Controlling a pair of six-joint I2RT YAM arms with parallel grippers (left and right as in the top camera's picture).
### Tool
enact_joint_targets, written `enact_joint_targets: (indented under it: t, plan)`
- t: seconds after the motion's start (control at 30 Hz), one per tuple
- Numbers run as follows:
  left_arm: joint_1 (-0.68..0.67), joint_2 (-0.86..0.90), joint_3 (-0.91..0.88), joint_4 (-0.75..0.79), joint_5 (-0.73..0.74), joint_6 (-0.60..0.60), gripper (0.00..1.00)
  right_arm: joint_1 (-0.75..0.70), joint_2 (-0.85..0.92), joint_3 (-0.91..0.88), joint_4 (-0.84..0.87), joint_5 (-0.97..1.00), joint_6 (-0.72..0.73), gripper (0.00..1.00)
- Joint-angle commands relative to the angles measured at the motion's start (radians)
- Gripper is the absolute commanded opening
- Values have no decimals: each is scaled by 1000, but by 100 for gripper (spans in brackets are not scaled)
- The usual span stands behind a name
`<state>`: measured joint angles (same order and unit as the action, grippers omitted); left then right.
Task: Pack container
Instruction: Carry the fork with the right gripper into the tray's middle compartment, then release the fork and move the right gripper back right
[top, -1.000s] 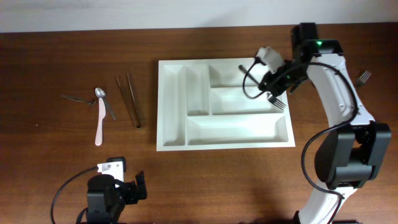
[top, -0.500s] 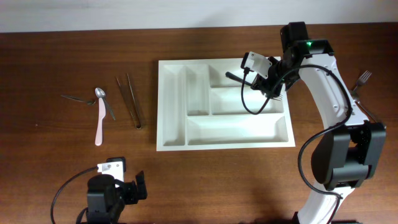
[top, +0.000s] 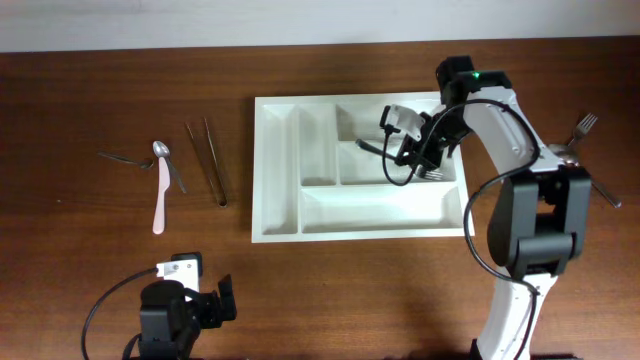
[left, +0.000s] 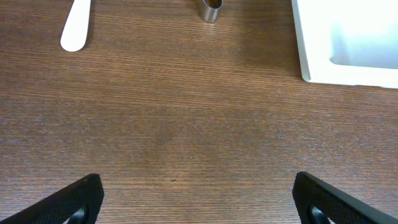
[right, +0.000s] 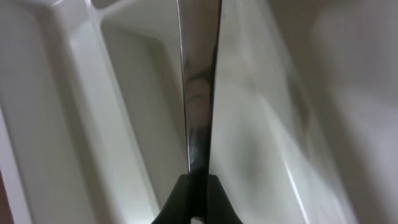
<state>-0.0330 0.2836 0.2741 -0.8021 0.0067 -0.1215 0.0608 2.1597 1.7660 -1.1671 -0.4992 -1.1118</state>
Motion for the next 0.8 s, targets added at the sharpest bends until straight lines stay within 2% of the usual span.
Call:
enact_joint_targets:
  t: [0.0, 0.17, 0.23, 0.27, 0.37, 0.4, 0.47, 0.5, 0.57, 0.6, 0.77]
  plan:
    - [3, -2, 14, 0, -3, -9, 99, 5, 31, 4, -4, -43, -18, 4]
    - [3, -2, 14, 0, -3, -9, 99, 5, 53, 4, -3, -43, -18, 4]
    - [3, -2, 14, 0, -3, -9, 99, 5, 53, 4, -3, -43, -18, 11]
    - [3, -2, 14, 0, -3, -9, 99, 5, 53, 4, -2, -43, -18, 11]
    - [3, -2, 14, 0, -3, -9, 99, 5, 53, 4, 3, -43, -17, 20]
    - [3, -2, 14, 0, -3, -9, 99, 5, 53, 4, 4, -43, -17, 29]
    - [3, -2, 14, 0, -3, -9, 99, 5, 53, 4, 3, -43, -17, 38]
    - [3, -2, 14, 0, -3, -9, 99, 5, 53, 4, 3, -43, -15, 45]
    - [3, -2, 14, 0, -3, -9, 99, 5, 53, 4, 3, -44, -13, 92]
    - [3, -2, 14, 0, -3, -9, 99, 5, 53, 5, 3, -44, -13, 99]
    - [3, -2, 14, 0, -3, -9, 99, 4, 51, 64, -8, -45, 110, 99]
